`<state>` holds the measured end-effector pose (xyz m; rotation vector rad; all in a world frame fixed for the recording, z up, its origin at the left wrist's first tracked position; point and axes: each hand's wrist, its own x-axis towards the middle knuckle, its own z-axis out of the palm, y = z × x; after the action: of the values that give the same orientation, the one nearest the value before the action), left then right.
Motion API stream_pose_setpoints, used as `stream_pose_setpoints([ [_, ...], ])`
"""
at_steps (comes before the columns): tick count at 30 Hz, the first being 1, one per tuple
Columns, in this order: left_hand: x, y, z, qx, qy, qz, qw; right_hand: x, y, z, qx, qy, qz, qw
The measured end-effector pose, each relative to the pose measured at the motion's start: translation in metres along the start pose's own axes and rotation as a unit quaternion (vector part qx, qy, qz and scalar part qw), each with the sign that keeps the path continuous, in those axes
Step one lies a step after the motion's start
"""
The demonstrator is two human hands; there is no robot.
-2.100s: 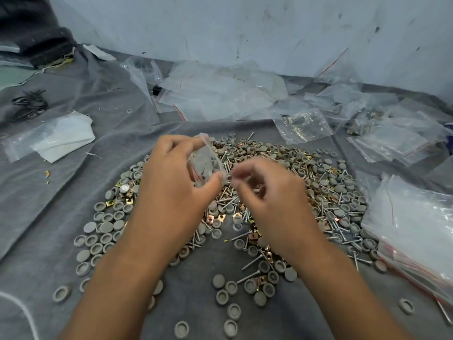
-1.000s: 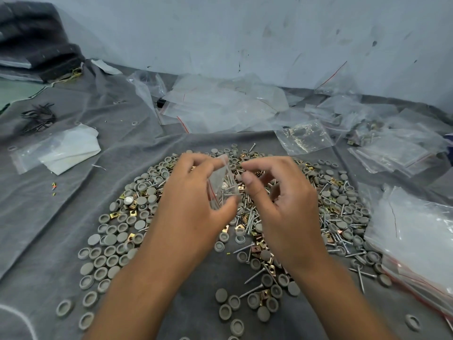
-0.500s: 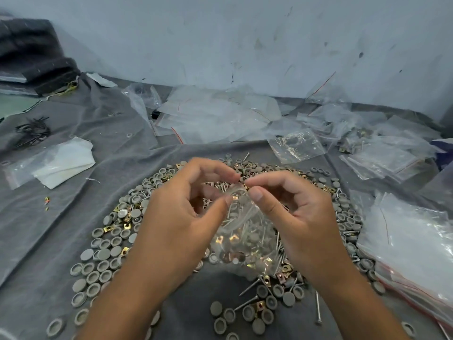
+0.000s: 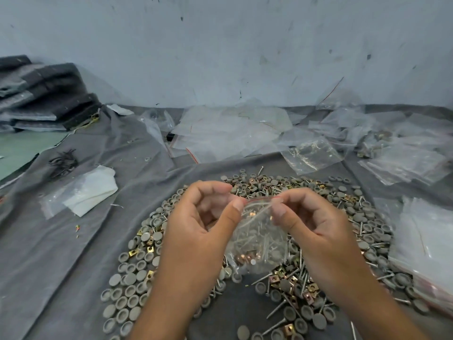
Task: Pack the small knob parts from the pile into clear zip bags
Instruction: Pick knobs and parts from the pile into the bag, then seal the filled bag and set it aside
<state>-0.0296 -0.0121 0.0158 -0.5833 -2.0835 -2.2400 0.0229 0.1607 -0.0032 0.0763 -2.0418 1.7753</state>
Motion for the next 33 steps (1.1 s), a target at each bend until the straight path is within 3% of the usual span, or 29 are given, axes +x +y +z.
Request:
stream_pose_setpoints([
  [6,-0.002,-0.001,-0.002,0.046,-0.048,0.011,0.998,-0.005,0.000,0.010,0.024,0.014,0.000,1.000],
  [17,0.000,-0.002,0.003,0.043,-0.039,0.030,0.998,-0.007,-0.003,0.012,0.010,-0.025,0.001,1.000],
  [27,-0.001,0.002,0.003,0.022,-0.060,0.025,0.998,-0.009,-0.002,0.012,-0.017,-0.012,-0.006,1.000],
  [33,-0.001,-0.001,0.002,0.041,-0.043,0.038,0.998,-0.008,0.003,0.014,0.017,-0.024,0.005,1.000],
])
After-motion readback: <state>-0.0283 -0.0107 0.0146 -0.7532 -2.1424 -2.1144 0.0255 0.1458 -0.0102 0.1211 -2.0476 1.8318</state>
